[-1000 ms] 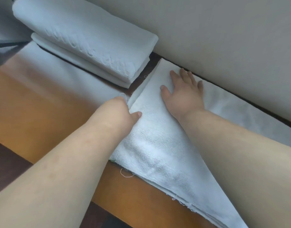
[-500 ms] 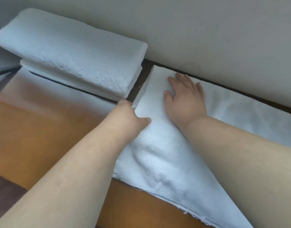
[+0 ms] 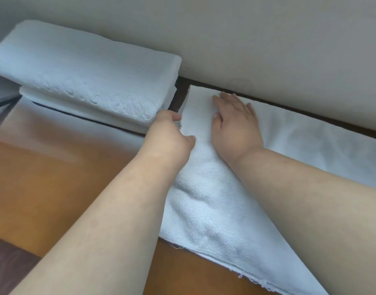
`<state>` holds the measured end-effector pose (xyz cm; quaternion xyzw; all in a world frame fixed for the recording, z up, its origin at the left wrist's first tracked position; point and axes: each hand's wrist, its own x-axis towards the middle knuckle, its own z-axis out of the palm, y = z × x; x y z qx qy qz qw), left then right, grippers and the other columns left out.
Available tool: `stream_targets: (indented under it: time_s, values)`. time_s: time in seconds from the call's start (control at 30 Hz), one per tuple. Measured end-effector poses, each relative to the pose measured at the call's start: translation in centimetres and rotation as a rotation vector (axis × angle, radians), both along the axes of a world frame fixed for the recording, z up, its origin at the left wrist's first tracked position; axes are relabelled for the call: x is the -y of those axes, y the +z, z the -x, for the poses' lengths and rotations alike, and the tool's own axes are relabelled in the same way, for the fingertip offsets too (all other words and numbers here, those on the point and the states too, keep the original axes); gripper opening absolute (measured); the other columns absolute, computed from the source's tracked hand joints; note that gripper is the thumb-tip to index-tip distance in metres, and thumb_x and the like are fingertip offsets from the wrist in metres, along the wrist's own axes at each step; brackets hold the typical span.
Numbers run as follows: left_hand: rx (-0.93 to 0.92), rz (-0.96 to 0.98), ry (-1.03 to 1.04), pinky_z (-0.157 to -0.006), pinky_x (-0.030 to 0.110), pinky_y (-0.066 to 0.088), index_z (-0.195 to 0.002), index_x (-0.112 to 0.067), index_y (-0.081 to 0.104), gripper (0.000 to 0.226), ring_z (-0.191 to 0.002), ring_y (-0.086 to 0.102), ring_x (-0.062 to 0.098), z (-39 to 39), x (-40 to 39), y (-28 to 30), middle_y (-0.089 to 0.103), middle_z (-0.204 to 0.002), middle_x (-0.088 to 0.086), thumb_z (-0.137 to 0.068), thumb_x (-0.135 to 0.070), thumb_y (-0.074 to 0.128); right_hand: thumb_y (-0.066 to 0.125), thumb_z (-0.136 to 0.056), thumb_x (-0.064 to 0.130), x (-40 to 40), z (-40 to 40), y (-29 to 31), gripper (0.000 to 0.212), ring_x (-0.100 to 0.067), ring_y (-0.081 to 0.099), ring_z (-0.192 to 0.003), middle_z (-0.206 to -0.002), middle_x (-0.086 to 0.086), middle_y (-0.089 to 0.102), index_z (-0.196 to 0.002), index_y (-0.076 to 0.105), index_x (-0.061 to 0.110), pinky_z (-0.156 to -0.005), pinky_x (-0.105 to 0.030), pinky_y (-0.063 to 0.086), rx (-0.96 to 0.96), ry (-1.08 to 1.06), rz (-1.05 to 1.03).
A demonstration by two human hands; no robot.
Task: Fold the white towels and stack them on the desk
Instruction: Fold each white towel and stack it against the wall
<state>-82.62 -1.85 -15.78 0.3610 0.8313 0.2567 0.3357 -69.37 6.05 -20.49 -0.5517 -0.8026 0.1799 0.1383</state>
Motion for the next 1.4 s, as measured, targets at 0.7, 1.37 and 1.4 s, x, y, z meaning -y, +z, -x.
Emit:
stream_targets:
  time_s: [0.7, 1.37, 1.4]
  values:
    - [0.352, 0.163, 0.005, -0.093, 0.046, 0.053, -0.11, -0.011, 0.064, 0.062, -0.097, 0.069, 0.03, 0.2, -8.1, 0.8, 0.072, -0.106, 0.011, -0.062, -0.048, 0.075, 0.039, -0.093, 0.002, -1.1, -2.2, 2.1, 0.046, -0.013, 0.042, -0.133, -0.143, -0.002, 0.05, -0.134, 0.057, 0.015, -0.104, -0.004, 0.021, -0.349, -0.046, 0.08]
    - [-0.306, -0.099, -0.273, -0.07, 0.026, 0.037, -0.117, -0.013, 0.051, 0.034, -0.096, 0.059, 0.025, 0.6, -10.5, -0.8, 0.057, -0.101, 0.003, -0.086, -0.02, 0.064, 0.03, -0.102, 0.035, -1.4, -1.4, -0.1, 0.053, -0.018, 0.007, -0.151, -0.163, 0.003, 0.018, -0.153, 0.027, 0.02, -0.119, -0.042, 0.0, 0.174, 0.063, 0.037]
    - [-0.312, -0.178, -0.269, -0.07, 0.025, 0.036, -0.114, -0.015, 0.051, 0.028, -0.091, 0.059, 0.022, 0.4, -10.2, -1.1, 0.054, -0.098, 0.0, -0.088, -0.016, 0.06, 0.029, -0.103, 0.035, -1.5, -1.4, -0.1, 0.053, -0.018, 0.006, -0.151, -0.163, 0.003, 0.016, -0.154, 0.025, 0.02, -0.119, -0.042, 0.0, 0.18, 0.072, 0.046]
